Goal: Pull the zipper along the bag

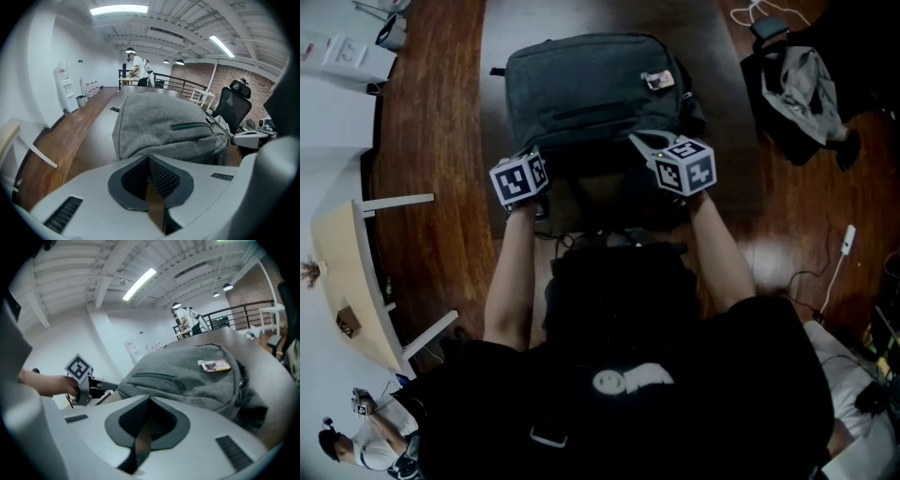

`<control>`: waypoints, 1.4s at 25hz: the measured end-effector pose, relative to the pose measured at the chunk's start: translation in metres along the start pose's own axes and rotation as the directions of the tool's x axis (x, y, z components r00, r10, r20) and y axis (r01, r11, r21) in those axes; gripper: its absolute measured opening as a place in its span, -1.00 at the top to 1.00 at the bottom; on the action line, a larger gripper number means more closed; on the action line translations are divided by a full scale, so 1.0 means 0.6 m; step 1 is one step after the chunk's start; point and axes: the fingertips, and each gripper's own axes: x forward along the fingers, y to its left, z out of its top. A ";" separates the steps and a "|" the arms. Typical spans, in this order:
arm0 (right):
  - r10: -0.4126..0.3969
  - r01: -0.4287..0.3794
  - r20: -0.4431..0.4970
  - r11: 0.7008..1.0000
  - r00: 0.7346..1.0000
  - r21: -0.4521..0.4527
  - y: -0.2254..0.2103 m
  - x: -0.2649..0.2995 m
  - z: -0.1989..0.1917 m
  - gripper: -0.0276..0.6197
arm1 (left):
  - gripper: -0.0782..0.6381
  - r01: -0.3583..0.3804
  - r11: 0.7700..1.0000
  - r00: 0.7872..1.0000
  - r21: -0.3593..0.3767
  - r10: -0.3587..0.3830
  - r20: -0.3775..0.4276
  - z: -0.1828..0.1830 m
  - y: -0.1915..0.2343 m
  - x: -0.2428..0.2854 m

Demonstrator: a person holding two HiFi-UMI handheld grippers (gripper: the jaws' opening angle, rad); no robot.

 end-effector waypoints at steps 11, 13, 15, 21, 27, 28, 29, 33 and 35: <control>0.068 -0.070 0.046 0.996 0.997 0.051 0.127 -0.003 -0.065 0.89 | 0.78 0.090 0.996 0.996 -0.017 -0.089 0.023 -0.075 -0.058 -0.067; 0.052 -0.054 0.040 0.997 0.998 0.061 0.146 -0.009 -0.076 0.89 | 0.78 0.111 0.994 0.993 -0.006 -0.110 0.029 -0.086 -0.069 -0.086; 0.037 -0.041 0.044 0.996 0.998 0.073 0.169 -0.015 -0.085 0.89 | 0.78 0.128 0.992 0.991 -0.002 -0.128 0.033 -0.103 -0.076 -0.106; -0.010 0.008 0.050 0.999 0.999 0.051 0.260 -0.021 -0.132 0.89 | 0.78 0.143 0.990 0.988 0.009 -0.143 0.055 -0.170 -0.055 -0.181; -0.052 0.049 0.066 0.998 0.997 0.041 0.387 -0.044 -0.220 0.89 | 0.78 0.157 0.988 0.985 0.005 -0.157 0.075 -0.286 -0.010 -0.276; -0.072 0.070 0.068 0.997 0.995 0.043 0.403 -0.053 -0.232 0.89 | 0.78 0.161 0.987 0.984 0.007 -0.161 0.076 -0.305 -0.007 -0.292; -0.095 0.092 0.068 0.995 0.993 0.044 0.416 -0.065 -0.246 0.89 | 0.78 0.169 0.986 0.983 0.005 -0.169 0.077 -0.324 -0.009 -0.306; -0.167 0.165 0.055 0.986 0.985 0.037 0.453 -0.114 -0.296 0.90 | 0.78 0.206 0.979 0.976 0.001 -0.206 0.066 -0.394 -0.033 -0.353; -0.187 0.186 0.060 0.982 0.981 0.030 0.470 -0.128 -0.309 0.90 | 0.78 0.216 0.976 0.974 0.008 -0.216 0.072 -0.412 -0.039 -0.372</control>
